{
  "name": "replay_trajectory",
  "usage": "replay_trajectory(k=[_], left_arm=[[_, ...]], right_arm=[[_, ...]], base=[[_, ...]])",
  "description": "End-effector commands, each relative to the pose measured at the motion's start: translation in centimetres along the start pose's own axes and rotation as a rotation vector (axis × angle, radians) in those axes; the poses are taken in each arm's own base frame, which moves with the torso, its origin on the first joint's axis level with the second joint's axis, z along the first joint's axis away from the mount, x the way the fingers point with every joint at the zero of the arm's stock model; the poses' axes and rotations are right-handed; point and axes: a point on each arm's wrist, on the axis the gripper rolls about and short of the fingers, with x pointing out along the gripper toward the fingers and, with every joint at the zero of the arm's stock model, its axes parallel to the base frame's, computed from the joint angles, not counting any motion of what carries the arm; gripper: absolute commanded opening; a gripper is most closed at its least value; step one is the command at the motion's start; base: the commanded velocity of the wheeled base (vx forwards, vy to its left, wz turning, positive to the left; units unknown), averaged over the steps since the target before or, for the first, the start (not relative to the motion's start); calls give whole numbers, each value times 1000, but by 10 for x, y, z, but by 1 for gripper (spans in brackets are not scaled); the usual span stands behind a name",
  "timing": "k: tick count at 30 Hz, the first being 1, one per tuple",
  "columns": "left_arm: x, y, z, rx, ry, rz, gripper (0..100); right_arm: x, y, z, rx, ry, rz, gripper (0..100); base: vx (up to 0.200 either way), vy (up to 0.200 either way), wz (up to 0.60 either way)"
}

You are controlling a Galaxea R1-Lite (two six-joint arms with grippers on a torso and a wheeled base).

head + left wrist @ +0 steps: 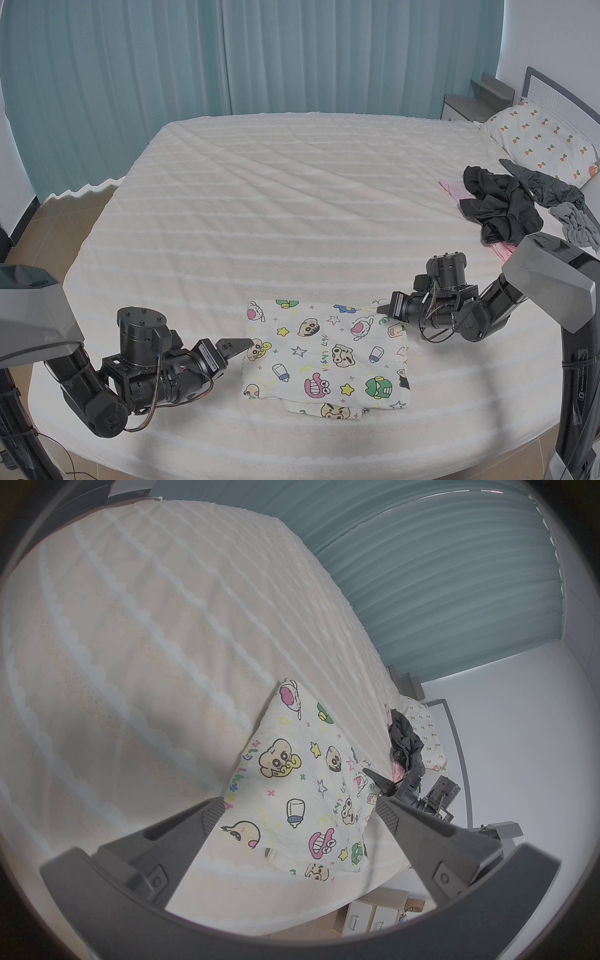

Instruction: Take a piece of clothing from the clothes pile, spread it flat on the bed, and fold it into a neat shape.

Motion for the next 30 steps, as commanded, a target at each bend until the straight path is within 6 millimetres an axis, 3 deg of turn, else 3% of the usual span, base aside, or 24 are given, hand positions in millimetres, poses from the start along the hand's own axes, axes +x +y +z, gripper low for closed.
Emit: replay_trajectory(k=[1, 13, 14, 22, 24, 30], left_arm=[[0, 0, 0, -1, 1, 2, 100], [1, 2, 0, -2, 4, 7, 100], [1, 2, 0, -4, 0, 9, 100], [5, 6, 2, -10, -1, 21, 100], [8, 10, 4, -4, -3, 31, 100], [36, 23, 12, 147, -18, 49, 100]], right_arm=[[0, -1, 3, 0, -13, -6, 0], [2, -9, 8, 2, -65, -69, 0], [2, -9, 8, 2, -65, -69, 100], [-13, -14, 14, 23, -80, -83, 100], [-34, -19, 12, 40, -73, -105, 100], [-69, -18, -20, 54, 39, -87, 100]], base=[[0, 0, 0], [0, 0, 0], [0, 0, 0], [0, 0, 0], [0, 0, 0], [0, 0, 0]])
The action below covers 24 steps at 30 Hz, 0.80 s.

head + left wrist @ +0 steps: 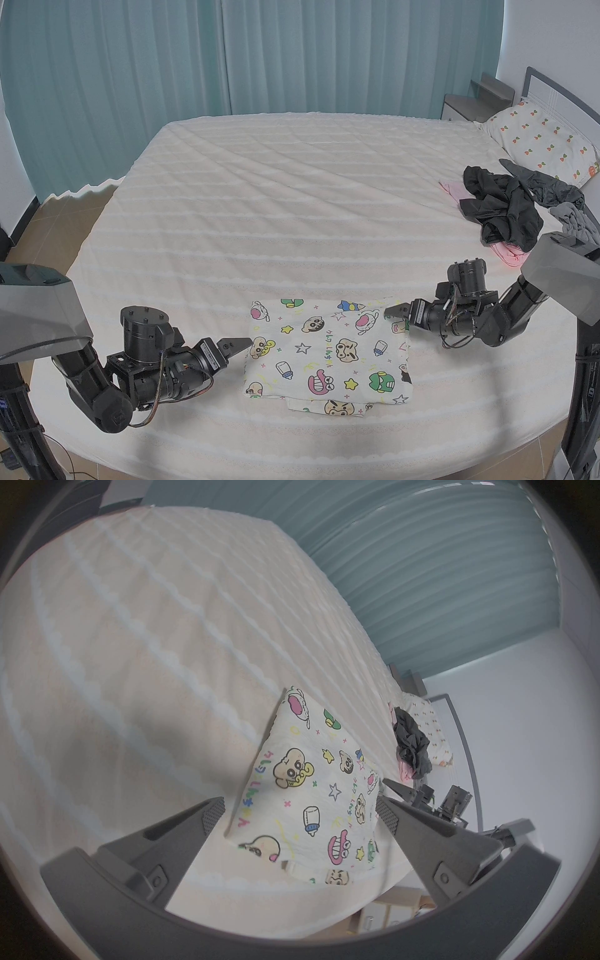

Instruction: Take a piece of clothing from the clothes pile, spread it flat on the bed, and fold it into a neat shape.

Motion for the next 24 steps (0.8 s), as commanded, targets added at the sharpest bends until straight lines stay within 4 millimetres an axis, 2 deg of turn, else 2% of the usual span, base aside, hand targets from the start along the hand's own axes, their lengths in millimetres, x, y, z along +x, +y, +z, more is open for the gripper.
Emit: replay_trajectory(k=[1, 2, 3, 6, 9, 14, 24], left_arm=[[29, 17, 7, 107, -9, 37, 100], [29, 17, 7, 107, -9, 37, 100], [38, 22, 12, 132, -16, 42, 100], [52, 25, 18, 152, -24, 38, 100], [62, 26, 20, 163, -13, 9, 100], [70, 27, 16, 170, 53, -43, 100], [88, 28, 18, 181, 49, -66, 100]], right_arm=[[-36, 2, -17, -1, 46, 18, 100], [-36, 2, -17, -1, 46, 18, 100], [-35, 5, -27, -14, 61, 29, 100], [-32, 7, -36, -21, 78, 40, 100], [-28, 19, -44, -38, 102, 66, 100], [-22, 34, -55, -68, 136, 92, 100], [-17, 32, -63, -66, 161, 78, 100]], base=[[0, 0, 0], [0, 0, 0], [0, 0, 0], [0, 0, 0], [0, 0, 0], [0, 0, 0], [0, 0, 0]])
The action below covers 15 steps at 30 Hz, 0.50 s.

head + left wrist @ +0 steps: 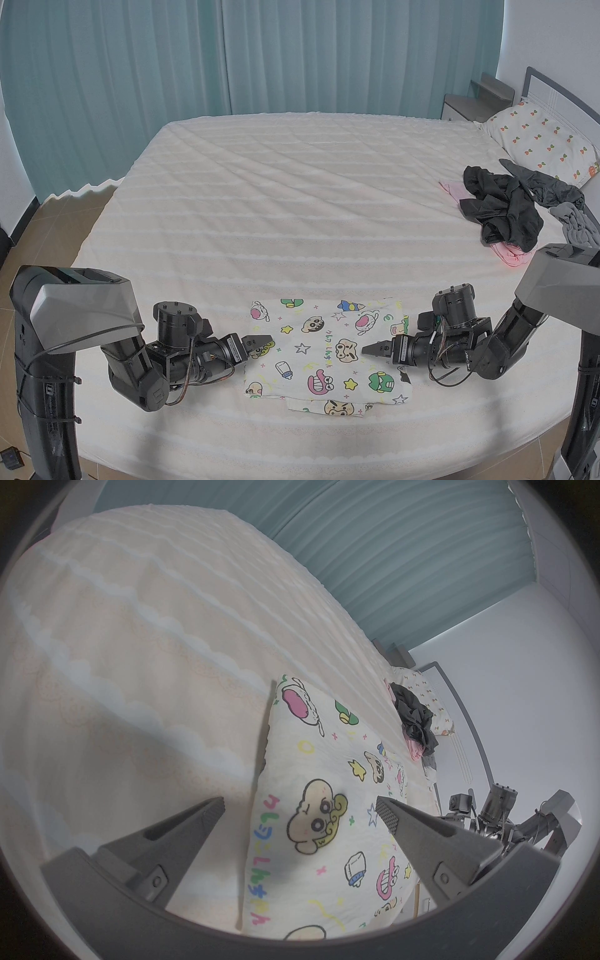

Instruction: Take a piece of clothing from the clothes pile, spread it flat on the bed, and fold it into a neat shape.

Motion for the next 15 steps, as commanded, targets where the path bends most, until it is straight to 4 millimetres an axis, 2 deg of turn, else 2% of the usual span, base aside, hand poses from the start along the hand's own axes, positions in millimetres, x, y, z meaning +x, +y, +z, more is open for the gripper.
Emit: replay_trajectory(k=[1, 7, 15], left_arm=[[13, 3, 0, 3, 0, -6, 100], [17, -2, -6, 10, 15, -20, 100], [20, -7, -5, 17, 11, -35, 100]], right_arm=[[1, -3, -2, 7, 6, -11, 100], [-14, -11, 5, 52, -31, -38, 100], [-12, -16, 2, 62, -17, -53, 100]], base=[[0, 0, 0], [0, 0, 0], [0, 0, 0]])
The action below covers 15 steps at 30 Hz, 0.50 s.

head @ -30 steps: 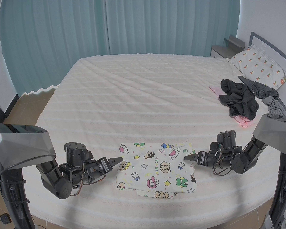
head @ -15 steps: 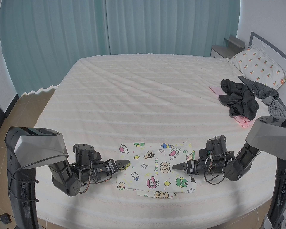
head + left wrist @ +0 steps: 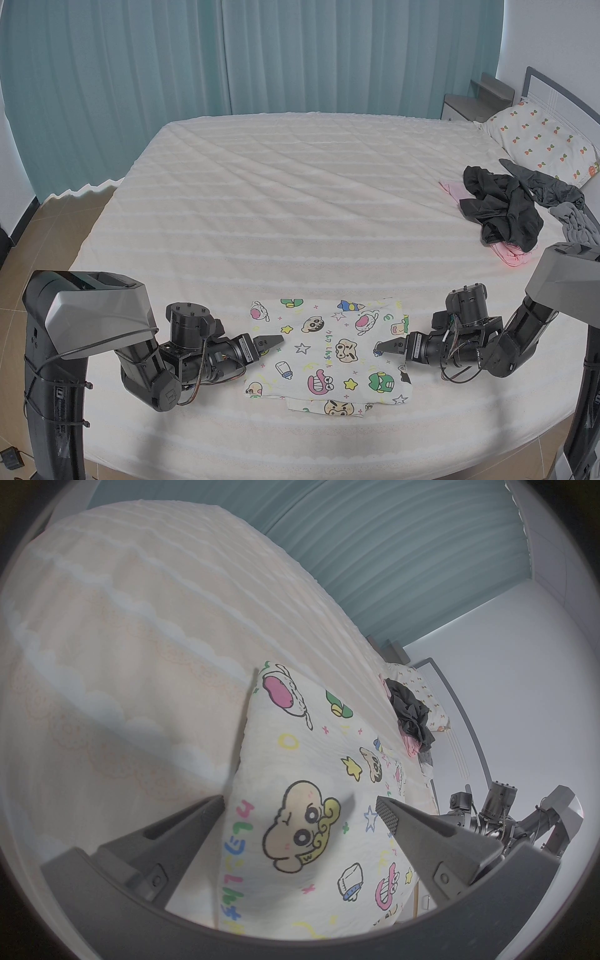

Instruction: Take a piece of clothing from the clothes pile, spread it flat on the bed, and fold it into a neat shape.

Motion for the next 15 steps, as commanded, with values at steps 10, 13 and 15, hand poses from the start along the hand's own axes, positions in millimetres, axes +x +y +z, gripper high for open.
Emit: replay_trajectory(k=[10, 13, 15], left_arm=[[7, -7, -5, 13, 14, -21, 100], [10, -10, -8, 10, 22, -28, 100], [11, -13, -12, -1, 32, -36, 100]], right_arm=[[36, 16, -20, -49, 66, 11, 100], [36, 18, -20, -50, 65, 22, 100], [36, 21, -19, -45, 68, 36, 100]], base=[[0, 0, 0], [0, 0, 0], [0, 0, 0]])
